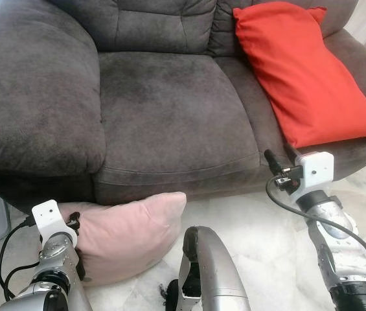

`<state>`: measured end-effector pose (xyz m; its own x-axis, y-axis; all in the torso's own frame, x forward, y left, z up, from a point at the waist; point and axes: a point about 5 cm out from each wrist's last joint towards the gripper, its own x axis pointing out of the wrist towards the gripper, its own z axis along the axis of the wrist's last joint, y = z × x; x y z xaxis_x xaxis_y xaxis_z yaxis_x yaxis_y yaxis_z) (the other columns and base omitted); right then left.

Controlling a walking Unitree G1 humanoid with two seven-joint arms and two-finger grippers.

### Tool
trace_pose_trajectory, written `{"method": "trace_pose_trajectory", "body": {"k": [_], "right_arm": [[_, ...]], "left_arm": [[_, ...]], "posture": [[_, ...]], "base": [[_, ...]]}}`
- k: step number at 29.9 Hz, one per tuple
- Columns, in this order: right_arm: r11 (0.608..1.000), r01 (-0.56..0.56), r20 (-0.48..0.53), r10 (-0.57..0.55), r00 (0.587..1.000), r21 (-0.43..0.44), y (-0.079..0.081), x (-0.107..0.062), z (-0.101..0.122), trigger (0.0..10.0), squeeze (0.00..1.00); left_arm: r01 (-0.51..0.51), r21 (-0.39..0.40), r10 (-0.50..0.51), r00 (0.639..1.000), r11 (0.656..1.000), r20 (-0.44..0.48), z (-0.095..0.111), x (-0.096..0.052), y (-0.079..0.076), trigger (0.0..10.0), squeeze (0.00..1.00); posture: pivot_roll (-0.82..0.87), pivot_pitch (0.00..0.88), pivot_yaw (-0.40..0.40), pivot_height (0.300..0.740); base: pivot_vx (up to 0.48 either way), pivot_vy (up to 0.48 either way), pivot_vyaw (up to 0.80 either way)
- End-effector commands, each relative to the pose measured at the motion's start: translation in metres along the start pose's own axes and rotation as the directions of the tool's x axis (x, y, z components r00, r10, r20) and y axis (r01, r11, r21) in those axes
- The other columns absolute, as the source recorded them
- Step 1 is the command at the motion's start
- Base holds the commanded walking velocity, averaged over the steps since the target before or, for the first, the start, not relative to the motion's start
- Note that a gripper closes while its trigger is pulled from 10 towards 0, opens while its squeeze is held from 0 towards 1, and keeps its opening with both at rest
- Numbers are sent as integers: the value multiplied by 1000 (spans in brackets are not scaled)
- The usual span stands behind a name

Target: Move the pillow to the sofa from floor

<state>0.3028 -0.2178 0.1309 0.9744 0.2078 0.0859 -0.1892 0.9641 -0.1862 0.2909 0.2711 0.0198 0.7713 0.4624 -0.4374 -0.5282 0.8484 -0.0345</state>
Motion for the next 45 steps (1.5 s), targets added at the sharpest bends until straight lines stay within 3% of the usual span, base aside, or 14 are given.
{"method": "trace_pose_trajectory", "body": {"k": [1,45], "right_arm": [[1000,26,-9,-26,1000,-9,-10,-5,1,10000,0],[1000,19,-26,-19,999,24,3,-4,-7,10000,0]], "left_arm": [[-24,-18,23,998,1000,-61,-11,-2,3,0,0],[71,56,-68,996,996,-49,-10,-2,-4,0,0]], "posture": [[-50,135,-275,486],[-22,140,-244,486]], "base": [[0,0,0],[0,0,0]]}}
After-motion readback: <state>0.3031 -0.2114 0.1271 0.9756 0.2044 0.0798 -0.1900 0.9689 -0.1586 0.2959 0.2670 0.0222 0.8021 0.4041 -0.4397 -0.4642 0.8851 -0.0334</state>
